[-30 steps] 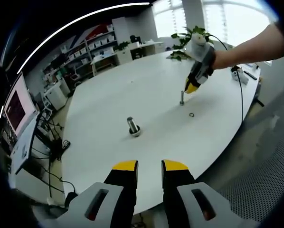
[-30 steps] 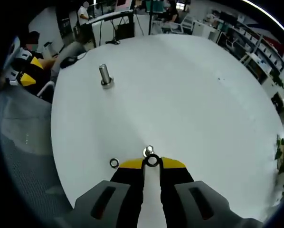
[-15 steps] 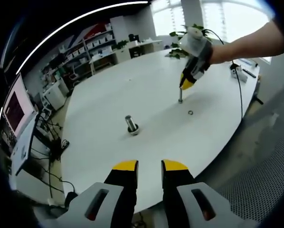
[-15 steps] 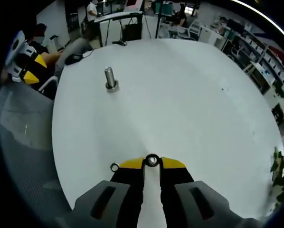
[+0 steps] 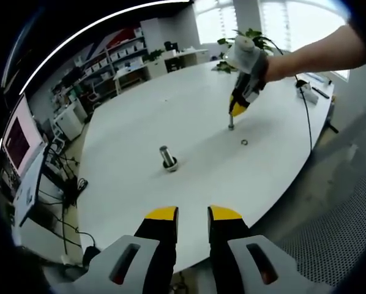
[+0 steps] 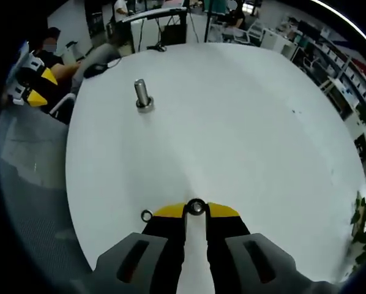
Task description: Place the washer onto the threaded stud by aligning its center hole with the stud, sliding it down to the base, and recovering from edge contact or off-axis alignment until the washer reaches the visible bottom stop.
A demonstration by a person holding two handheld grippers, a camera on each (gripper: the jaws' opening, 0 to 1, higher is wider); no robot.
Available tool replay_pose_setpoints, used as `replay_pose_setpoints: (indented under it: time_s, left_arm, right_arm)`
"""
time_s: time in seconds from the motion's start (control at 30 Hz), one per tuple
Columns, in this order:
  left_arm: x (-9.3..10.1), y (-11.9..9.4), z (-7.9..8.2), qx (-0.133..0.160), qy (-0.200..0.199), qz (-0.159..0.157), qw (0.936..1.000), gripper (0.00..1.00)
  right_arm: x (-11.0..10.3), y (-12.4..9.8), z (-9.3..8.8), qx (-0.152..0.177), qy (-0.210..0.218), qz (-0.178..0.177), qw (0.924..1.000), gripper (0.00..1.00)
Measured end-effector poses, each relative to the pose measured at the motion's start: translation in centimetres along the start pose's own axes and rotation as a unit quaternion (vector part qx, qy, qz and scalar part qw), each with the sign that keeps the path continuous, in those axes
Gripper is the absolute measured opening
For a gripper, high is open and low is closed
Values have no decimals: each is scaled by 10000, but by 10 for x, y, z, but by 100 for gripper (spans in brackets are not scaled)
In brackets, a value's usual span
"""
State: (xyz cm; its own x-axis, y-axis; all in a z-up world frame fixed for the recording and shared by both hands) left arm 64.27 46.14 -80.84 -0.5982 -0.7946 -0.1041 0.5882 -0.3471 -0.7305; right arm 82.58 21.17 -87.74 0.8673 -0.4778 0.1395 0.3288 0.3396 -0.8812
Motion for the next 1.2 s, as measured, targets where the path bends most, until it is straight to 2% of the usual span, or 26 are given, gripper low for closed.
replay_pose_setpoints:
  time_s: [0.47, 0.53, 0.73, 1.1, 1.2]
  left_arm:
    - [0, 0, -3, -59, -24, 1, 10000, 16]
    - [-1, 1, -3, -64, -28, 2, 10000, 16]
    - [0, 1, -3, -87, -26, -23, 10000, 16]
    - [0, 2, -4, -93, -32, -52, 9999, 16]
    - [0, 1, -2, -45, -66, -47, 10000, 16]
  right_arm:
    - [-5, 36, -22, -420, 129, 206, 9988, 13]
    - [-3, 37, -21, -345, 119, 155, 9992, 13]
    - [-4, 36, -19, -402, -40, 140, 9991, 13]
    - [-3, 35, -19, -303, 95, 142, 9994, 14]
    - [-3, 33, -20, -272, 248, 153, 9992, 15]
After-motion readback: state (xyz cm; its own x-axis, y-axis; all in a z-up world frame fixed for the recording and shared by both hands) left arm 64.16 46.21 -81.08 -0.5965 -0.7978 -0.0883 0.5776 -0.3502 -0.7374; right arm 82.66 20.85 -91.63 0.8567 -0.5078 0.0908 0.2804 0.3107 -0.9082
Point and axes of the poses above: the point that each gripper's makers call its tool centre point, and the gripper's own axes: y roughly forward along the fingers, x roughly to its right, z roughly out of its top, the point moved 5 cm from there along -y, roughly backward along the fingers, and after that the axes turned 4 degrees about -z, right-handed, at the moved point
